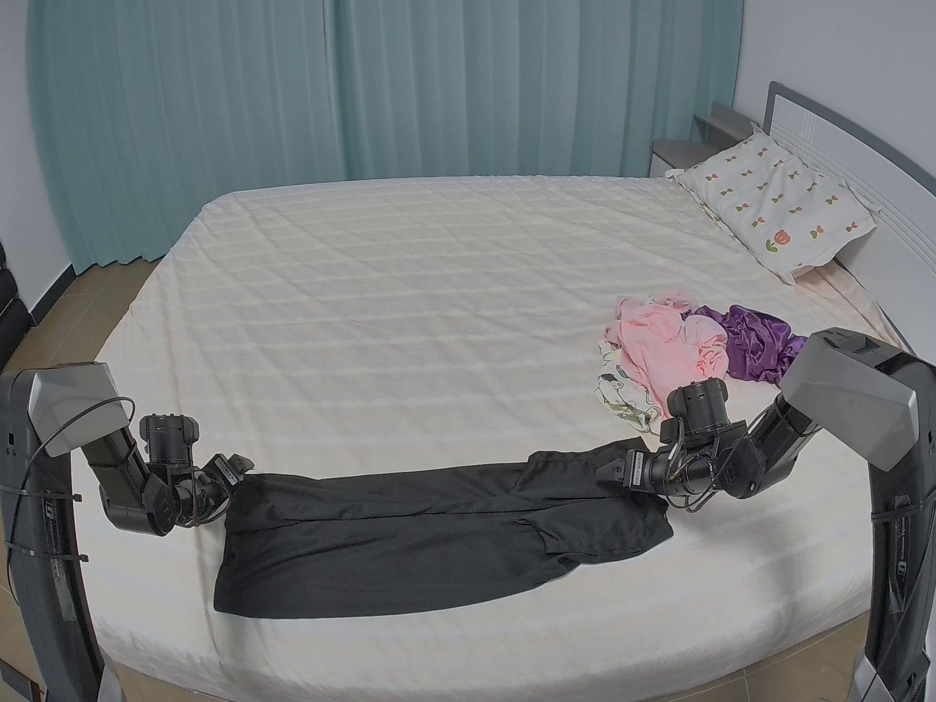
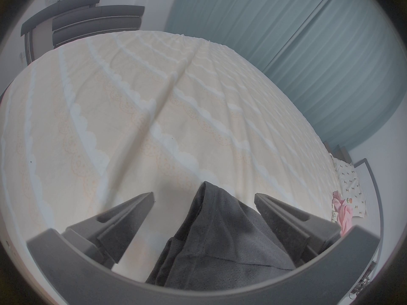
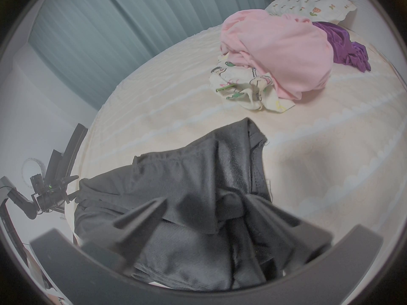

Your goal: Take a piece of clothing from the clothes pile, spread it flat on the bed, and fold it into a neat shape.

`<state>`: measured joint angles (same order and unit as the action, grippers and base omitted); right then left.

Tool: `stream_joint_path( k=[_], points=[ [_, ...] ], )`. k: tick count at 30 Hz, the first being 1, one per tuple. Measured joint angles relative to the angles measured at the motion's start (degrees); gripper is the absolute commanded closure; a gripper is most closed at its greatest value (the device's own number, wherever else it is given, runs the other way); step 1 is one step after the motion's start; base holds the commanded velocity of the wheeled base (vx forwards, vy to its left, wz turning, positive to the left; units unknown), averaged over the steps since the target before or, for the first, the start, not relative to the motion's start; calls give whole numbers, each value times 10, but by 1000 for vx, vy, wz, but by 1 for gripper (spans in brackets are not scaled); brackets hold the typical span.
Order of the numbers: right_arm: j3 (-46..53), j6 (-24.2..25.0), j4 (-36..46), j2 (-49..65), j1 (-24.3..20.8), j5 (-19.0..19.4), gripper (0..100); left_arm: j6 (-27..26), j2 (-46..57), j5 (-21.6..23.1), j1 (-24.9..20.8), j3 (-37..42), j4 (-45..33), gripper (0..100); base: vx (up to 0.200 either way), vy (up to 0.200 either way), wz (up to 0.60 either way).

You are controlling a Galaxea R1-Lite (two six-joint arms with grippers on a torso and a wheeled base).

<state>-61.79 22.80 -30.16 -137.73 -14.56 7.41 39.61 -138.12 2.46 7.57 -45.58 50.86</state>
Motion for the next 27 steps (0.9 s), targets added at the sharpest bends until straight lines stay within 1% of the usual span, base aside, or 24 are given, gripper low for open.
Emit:
stream_joint_path(
  k=[5,8,10,13,15,18,23,25,27],
  points=[
    [20,37,-2,21,7,1,0,-1,3,13,1,10,10,0,0,0,0],
    [30,61,-3,31,11,0,0,0,12,34,4,29,39,0,0,0,0],
    [36,74,-4,36,15,-1,0,-1,21,59,7,51,57,0,0,0,0],
    [52,85,-7,40,22,0,0,-1,34,88,9,80,72,0,0,0,0],
    [69,86,-15,41,25,2,0,-2,41,93,10,89,75,0,0,0,0],
    [106,72,-46,42,29,8,0,-2,46,96,10,96,77,0,0,0,0],
    [159,-5,-115,38,36,45,0,-2,49,99,11,100,78,0,0,0,0],
    [170,-17,-127,32,36,57,0,-2,49,100,11,101,79,0,0,0,0],
    [174,-19,-128,26,36,60,0,-3,49,100,11,101,79,0,0,0,0]
  ],
)
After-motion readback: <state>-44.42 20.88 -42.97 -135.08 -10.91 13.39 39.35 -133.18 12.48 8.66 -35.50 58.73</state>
